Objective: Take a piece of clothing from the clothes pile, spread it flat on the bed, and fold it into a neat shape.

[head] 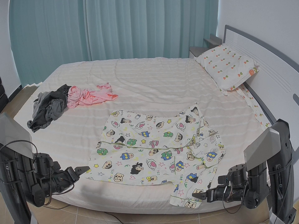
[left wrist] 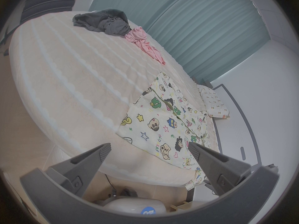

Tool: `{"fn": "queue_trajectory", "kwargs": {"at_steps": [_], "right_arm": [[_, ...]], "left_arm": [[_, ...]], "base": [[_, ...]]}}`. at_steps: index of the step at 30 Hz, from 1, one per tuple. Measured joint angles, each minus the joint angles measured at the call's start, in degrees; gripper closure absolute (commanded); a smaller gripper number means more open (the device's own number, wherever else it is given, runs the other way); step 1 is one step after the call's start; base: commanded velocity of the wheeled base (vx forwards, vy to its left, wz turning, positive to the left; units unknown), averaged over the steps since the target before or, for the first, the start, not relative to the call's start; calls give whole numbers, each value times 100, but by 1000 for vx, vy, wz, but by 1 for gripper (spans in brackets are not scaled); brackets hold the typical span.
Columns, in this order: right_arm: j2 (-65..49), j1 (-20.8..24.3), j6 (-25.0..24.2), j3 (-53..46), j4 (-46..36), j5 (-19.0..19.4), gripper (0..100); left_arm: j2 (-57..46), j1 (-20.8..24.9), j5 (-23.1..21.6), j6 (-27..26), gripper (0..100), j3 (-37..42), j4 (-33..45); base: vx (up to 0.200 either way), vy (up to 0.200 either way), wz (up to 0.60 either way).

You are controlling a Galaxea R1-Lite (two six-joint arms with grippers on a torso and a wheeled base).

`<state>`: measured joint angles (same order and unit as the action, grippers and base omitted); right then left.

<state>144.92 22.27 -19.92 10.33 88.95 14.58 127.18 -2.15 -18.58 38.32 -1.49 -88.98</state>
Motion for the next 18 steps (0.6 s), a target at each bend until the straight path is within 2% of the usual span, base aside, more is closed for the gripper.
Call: {"fn": "queue_trajectory", "kwargs": {"at_steps": [5,10,14,15,18], "right_arm": [[150,200,-238,168,2,-216,0],[210,252,-503,234,5,-517,0],[227,267,-685,268,2,-618,0],[229,267,-696,290,-5,-622,100],[235,265,-750,419,-20,-644,100]], "left_arm": [[55,-162,-112,-68,0,-11,0],[88,-218,-127,-145,0,-16,0],[104,-254,-129,-304,0,0,0],[107,-262,-129,-340,0,4,0],[151,-284,-129,-541,0,30,0]], "base": [[0,0,0],[0,0,0],[0,0,0],[0,0,0],[0,0,0]]}}
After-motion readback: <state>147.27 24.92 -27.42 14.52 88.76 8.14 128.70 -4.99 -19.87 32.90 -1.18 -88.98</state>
